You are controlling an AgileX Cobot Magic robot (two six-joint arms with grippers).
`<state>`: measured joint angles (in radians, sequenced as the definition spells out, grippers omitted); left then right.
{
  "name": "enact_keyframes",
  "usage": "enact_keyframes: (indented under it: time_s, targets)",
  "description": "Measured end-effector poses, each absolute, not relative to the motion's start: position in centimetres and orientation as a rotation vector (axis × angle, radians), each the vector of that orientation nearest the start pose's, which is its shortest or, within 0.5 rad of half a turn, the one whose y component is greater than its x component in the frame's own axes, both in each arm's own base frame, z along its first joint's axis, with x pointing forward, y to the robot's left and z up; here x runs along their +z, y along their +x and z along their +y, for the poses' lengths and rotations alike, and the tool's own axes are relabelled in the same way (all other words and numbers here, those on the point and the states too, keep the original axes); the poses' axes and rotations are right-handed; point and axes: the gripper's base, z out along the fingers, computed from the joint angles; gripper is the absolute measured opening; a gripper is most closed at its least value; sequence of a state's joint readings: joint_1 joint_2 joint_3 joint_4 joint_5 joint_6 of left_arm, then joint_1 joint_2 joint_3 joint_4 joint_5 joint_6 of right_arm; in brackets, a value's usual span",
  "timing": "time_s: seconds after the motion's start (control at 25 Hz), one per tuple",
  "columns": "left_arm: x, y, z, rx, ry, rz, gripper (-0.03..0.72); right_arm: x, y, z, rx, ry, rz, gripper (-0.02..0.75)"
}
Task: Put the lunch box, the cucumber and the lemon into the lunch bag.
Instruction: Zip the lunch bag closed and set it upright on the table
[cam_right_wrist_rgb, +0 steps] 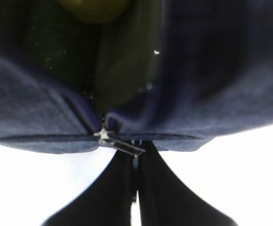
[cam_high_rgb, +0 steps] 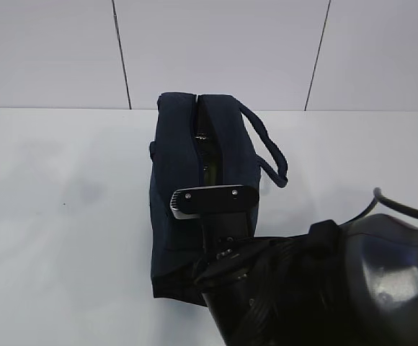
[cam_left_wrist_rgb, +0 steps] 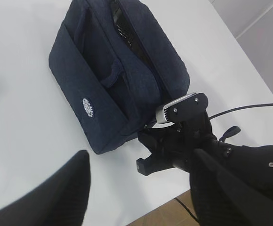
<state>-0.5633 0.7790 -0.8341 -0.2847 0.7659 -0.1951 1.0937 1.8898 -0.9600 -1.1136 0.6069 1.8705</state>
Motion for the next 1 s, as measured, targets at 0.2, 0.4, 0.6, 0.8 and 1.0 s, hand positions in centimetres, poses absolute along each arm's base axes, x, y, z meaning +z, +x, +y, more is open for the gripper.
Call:
enact_keyframes:
  time_s: [0.2,0.4,0.6,0.8,1.0]
  targets:
    - [35.5,11.3,-9.2,-0.742,0.300,2.243,0.465,13.9,19.7,27.9,0.038,-0.166,2.469,0.020]
    - [35.5,11.3,-9.2,-0.734,0.303,2.244,0.465,14.4,19.5,27.7,0.017,-0.220,2.487,0.020]
    - [35.5,11.3,-9.1,-0.730,0.304,2.243,0.465,16.1,19.2,27.4,0.035,-0.257,2.480,0.020]
    - [35.5,11.3,-9.1,-0.728,0.305,2.243,0.465,17.5,18.8,27.0,0.044,-0.294,2.487,0.020]
    - [35.5,11.4,-9.1,-0.719,0.308,2.242,0.465,18.7,18.6,26.5,0.029,-0.324,2.487,0.020]
